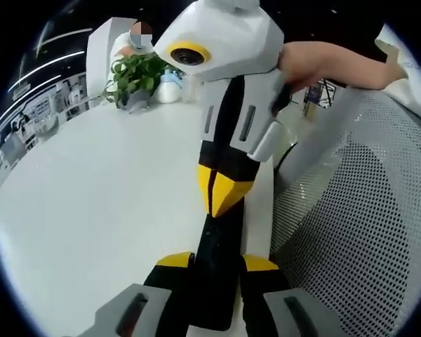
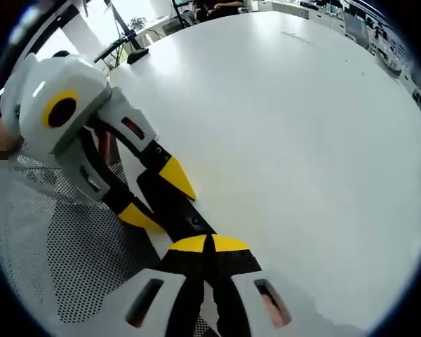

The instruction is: Press the specified remote control buttons in sequence, fully releasing each button before pressing the next.

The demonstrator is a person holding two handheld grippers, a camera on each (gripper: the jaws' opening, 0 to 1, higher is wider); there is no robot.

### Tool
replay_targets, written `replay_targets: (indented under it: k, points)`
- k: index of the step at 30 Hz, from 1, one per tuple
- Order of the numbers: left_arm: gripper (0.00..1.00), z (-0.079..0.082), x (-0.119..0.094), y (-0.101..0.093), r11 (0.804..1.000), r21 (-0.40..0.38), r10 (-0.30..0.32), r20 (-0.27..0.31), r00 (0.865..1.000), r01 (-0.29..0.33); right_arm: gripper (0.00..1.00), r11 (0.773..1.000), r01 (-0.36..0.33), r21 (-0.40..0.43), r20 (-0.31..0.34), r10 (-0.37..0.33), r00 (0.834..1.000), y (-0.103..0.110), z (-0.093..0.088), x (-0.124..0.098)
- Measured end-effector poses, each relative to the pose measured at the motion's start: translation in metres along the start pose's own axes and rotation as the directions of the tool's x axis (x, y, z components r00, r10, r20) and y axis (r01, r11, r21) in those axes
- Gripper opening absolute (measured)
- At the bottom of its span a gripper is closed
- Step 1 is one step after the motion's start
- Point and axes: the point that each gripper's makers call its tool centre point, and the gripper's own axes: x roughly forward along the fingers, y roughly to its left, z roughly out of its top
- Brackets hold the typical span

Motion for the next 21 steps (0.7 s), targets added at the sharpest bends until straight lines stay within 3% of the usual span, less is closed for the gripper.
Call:
replay_targets:
  k: [13,16,17,21]
  points:
    - [0.24,-0.012,-0.012,-0.003,0.999,0.032,-0.016,-0.066,0.998,0.018,0.0,0.997,0.018,-0.076,-0.021,-0.02,1.0,0.002,0.0,0.0]
    - [0.25,-0.015,-0.016,0.0,1.0,0.01,-0.006,-0.082,0.997,0.006,0.0,0.996,0.026,-0.086,-0.021,-0.028,0.999,0.001,0.0,0.0]
    - [0.25,-0.017,-0.019,-0.001,1.0,-0.031,-0.007,-0.095,0.995,0.004,0.0,0.995,0.033,-0.093,-0.023,-0.036,0.999,0.0,0.0,0.0]
    - [0.25,-0.022,-0.025,-0.001,0.999,-0.044,-0.009,-0.115,0.993,0.004,0.0,0.993,0.054,-0.107,-0.032,-0.058,0.998,-0.004,0.0,-0.001]
